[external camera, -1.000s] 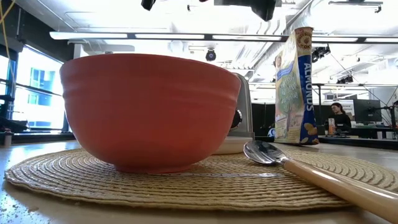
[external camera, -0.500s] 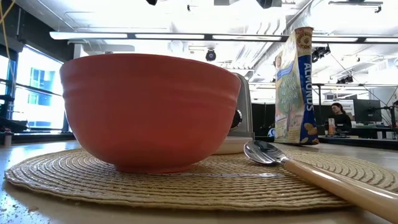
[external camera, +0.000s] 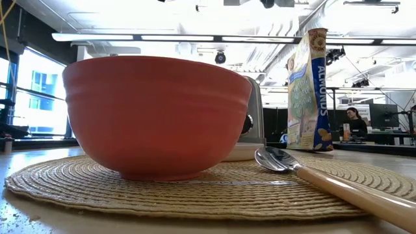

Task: Arrange a breakfast setting
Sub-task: Put the apple on the plate

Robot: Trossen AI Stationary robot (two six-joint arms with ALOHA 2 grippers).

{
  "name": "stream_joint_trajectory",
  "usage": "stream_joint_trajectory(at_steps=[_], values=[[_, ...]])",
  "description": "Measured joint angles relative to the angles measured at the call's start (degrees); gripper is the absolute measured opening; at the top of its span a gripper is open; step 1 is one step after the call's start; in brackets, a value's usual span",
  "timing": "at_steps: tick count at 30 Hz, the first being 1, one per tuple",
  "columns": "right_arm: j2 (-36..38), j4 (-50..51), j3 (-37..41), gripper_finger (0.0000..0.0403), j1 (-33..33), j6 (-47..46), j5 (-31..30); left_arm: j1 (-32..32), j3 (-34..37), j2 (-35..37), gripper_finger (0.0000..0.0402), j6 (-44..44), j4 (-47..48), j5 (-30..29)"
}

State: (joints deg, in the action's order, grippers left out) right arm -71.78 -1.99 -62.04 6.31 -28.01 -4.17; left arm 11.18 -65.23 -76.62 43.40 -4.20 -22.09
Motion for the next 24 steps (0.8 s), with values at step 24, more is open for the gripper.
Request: stream_joint_trajectory(at_steps=[24], values=[[-4.8, -7.7, 0.0, 0.0315, 0.0, 3.9, -0.4, -0.2, 0.0, -0.4, 0.0255, 1.6, -0.1, 1.8]])
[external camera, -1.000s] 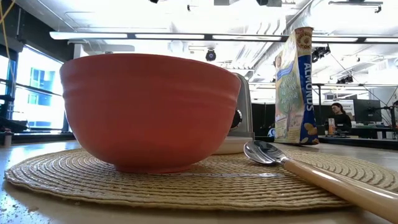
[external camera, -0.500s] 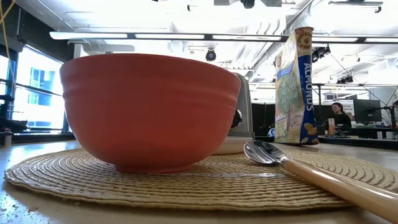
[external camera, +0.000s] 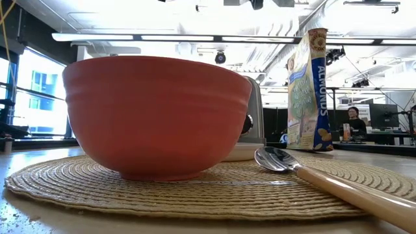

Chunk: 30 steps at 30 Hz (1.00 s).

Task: Arrange a breakfast setting
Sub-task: Put the apple on the plate

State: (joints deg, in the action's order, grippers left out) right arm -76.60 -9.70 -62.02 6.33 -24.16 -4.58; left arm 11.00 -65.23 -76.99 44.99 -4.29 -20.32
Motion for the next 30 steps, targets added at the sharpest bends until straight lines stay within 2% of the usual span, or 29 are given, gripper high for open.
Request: stream_joint_trajectory(at_steps=[5, 14, 24, 30], values=[[0.1, 0.9, -0.5, 0.0285, 0.0, 0.0, 0.0, 0.0, 0.0, 0.0, 0.0267, -0.1, -0.2, -0.2], [0.1, 1.2, -0.6, 0.0284, 0.0, -0.1, 0.1, -0.1, 0.0, 0.0, 0.0281, -1.6, -0.4, -0.5], [0.2, 1.5, -0.6, 0.0282, 0.0, -0.1, -1.0, -1.3, 0.0, 0.0, 0.0282, -3.3, -0.3, 2.0], [0.2, 1.7, -0.6, 0.0282, 0.0, -2.7, -0.6, -1.1, 0.0, 0.0, 0.0283, 2.6, -0.1, 1.9]])
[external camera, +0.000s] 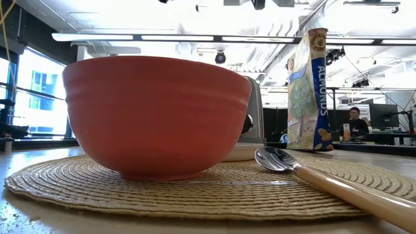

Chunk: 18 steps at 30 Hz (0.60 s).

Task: Arrange a breakfast setting
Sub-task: Put the apple on the plate

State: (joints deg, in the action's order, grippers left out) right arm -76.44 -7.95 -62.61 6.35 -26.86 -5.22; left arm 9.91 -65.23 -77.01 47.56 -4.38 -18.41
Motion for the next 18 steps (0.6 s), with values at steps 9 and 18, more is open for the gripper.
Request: stream_joint_trajectory(at_steps=[9, 18], values=[[0.0, 0.3, 0.0, 0.0282, 0.0, 1.6, -0.3, 0.0, 0.0, 0.0, 0.0283, -3.1, 0.2, -0.1], [0.0, 0.3, 0.0, 0.0282, 0.0, 1.8, -0.4, 0.0, 0.0, 0.0, 0.0283, -4.4, 0.2, -0.5]])
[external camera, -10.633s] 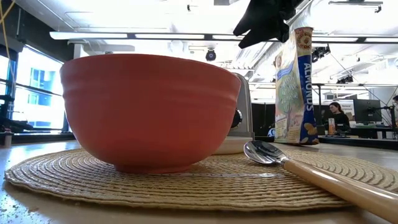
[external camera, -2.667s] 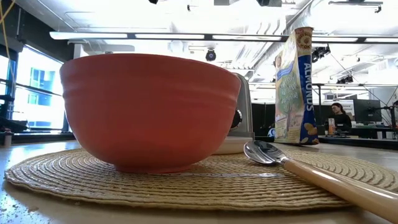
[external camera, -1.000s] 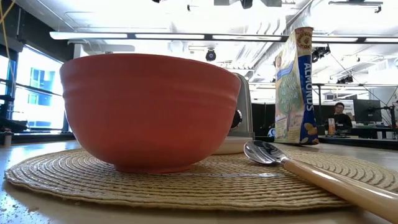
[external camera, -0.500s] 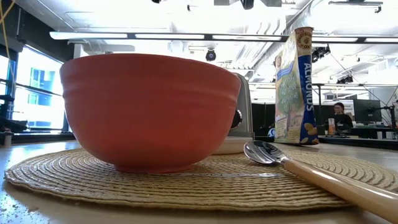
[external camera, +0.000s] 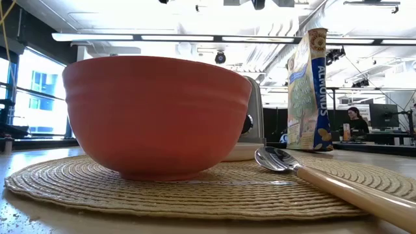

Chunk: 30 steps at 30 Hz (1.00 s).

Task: Arrange a breakfast setting
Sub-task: Put the apple on the plate

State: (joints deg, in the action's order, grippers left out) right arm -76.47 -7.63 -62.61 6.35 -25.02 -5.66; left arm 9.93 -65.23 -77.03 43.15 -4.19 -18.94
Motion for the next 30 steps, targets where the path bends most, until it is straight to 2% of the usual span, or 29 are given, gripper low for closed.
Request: stream_joint_trajectory(at_steps=[8, 13, 21, 25, 30], values=[[0.0, 0.3, -0.1, 0.0281, 0.0, 0.5, -0.5, 0.0, 0.0, 0.0, 0.0283, -3.7, -0.5, -1.0], [0.0, 1.2, -0.1, 0.0281, 0.0, -0.8, -1.1, 0.0, 0.0, -0.1, 0.0283, -1.2, 0.0, -1.5], [0.0, 1.7, -0.1, 0.0281, 0.0, -0.6, -1.7, -0.6, 0.0, -0.1, 0.0284, -2.6, -0.1, -0.9], [0.0, 3.0, -0.1, 0.0281, -0.6, -2.2, -1.6, -0.7, 0.0, -0.1, 0.0305, -2.9, 0.2, -0.9], [0.0, 4.0, -0.1, 0.0281, -1.5, -3.6, -1.6, -0.8, 0.1, -0.2, 0.0352, -3.0, 0.1, -0.7]])
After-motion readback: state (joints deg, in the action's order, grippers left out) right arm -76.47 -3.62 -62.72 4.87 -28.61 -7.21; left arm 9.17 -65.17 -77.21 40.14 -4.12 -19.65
